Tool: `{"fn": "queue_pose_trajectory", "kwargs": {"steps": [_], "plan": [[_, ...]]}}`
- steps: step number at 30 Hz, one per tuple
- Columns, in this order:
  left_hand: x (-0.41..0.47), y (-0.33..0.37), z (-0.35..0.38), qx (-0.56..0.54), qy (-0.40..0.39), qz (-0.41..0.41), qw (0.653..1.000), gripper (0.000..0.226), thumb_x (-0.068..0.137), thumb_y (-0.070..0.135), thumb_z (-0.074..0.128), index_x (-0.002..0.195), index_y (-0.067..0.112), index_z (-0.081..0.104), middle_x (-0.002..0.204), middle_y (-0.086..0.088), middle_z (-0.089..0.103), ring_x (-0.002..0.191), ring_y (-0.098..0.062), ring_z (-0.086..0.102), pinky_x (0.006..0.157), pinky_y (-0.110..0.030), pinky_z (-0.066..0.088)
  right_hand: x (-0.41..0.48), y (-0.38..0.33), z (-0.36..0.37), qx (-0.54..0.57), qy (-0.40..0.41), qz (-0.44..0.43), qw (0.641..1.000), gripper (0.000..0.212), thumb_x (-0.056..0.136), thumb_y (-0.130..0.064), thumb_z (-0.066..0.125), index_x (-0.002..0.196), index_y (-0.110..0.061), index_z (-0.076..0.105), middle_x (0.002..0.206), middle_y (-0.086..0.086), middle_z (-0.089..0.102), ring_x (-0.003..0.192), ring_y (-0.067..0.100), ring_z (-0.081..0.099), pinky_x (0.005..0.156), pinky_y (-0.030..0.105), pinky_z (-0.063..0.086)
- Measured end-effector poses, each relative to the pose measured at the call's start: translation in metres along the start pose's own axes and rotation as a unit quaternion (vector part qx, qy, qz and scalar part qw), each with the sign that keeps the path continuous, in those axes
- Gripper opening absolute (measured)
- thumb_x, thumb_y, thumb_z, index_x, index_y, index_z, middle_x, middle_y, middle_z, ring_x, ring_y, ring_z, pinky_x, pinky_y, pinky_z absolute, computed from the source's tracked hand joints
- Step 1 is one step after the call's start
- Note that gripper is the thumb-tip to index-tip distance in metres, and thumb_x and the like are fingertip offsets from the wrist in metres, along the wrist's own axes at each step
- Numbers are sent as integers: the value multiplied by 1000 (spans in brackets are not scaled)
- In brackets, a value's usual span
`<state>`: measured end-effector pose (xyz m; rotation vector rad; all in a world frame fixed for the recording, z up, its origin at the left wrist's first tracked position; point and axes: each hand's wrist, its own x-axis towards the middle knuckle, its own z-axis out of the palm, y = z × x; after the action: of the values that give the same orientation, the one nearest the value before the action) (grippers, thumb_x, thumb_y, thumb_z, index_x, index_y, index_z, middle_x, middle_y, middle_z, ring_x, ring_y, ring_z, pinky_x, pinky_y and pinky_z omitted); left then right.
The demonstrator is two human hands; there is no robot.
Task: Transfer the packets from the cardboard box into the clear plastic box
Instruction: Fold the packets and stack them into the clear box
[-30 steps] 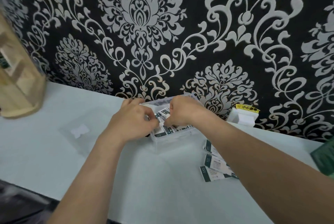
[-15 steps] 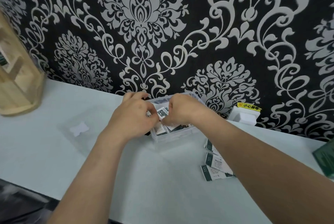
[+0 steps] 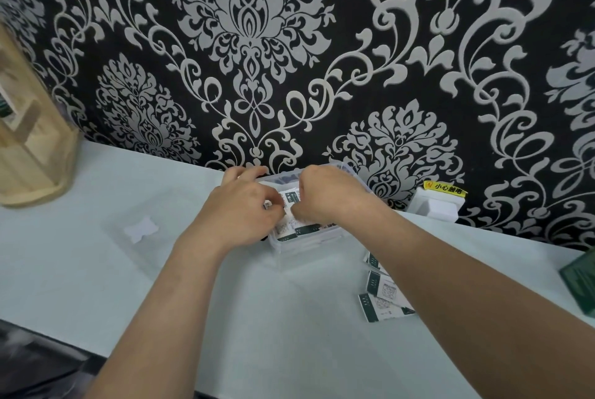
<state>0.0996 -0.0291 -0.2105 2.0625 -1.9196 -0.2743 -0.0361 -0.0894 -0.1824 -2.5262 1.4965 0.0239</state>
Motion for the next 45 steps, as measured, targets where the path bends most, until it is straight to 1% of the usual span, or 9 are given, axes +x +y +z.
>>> {"fn": "queue_pose_trajectory", "kwargs": {"steps": [12,16,19,22,26,31,33,35,45], "plan": [[1,-2,-1,-5,21,14,1000,26,91,35,51,108,34,70,152,5,33,137,-19,16,112,-39,25,0,6,-3,62,26,0,998,4,86,-14,60,90,-15,59,86,1,65,82,21,63,76,39,56],[-1,11,-8,-68,174,79,979,18,89,25,60,98,24,75,132,2,54,127,-19,33,101,-27,28,-16,17,-21,137,64,-4,989,4,91,-18,59,92,-19,63,81,-5,66,76,14,65,68,29,51],[-10,42,-18,-142,261,185,937,14,85,16,63,90,19,76,94,6,67,92,-16,58,81,-29,46,-39,39,-40,212,102,2,972,12,90,-15,57,83,-20,66,73,-3,71,68,15,70,52,24,49],[-22,74,-19,-193,162,240,938,17,83,14,65,90,24,77,76,15,67,66,-8,62,64,-28,53,-66,65,-52,260,79,9,962,7,90,-14,62,86,-17,67,75,1,74,69,13,72,55,25,54],[-30,114,21,-69,-19,256,964,21,87,25,62,104,32,73,98,15,71,88,-3,62,83,-23,50,-101,106,-46,221,19,28,975,7,86,-21,70,92,-22,66,81,-1,71,70,10,66,60,19,47],[-33,132,76,43,-163,239,956,60,88,49,58,142,29,41,153,0,31,141,-17,26,112,-32,29,-137,150,-18,50,-139,105,983,78,75,-48,77,142,-36,36,135,-6,49,115,16,53,94,35,50],[-30,133,84,65,-201,220,952,78,86,56,58,150,28,23,160,-3,13,147,-19,9,118,-34,18,-151,166,-2,-27,-178,117,977,108,69,-55,79,152,-35,12,150,-5,32,133,21,37,105,42,41],[-24,133,87,75,-198,223,952,82,82,59,61,148,27,25,153,-3,26,143,-22,19,115,-34,24,-161,177,10,-37,-188,110,975,119,66,-55,81,153,-33,3,153,-5,23,138,21,27,108,44,37],[-19,143,85,56,-180,180,965,72,78,53,71,139,31,41,123,6,49,117,-13,42,90,-24,33,-163,203,31,104,-122,43,986,73,66,-36,86,125,-42,43,106,-15,53,94,10,53,82,28,46]]}}
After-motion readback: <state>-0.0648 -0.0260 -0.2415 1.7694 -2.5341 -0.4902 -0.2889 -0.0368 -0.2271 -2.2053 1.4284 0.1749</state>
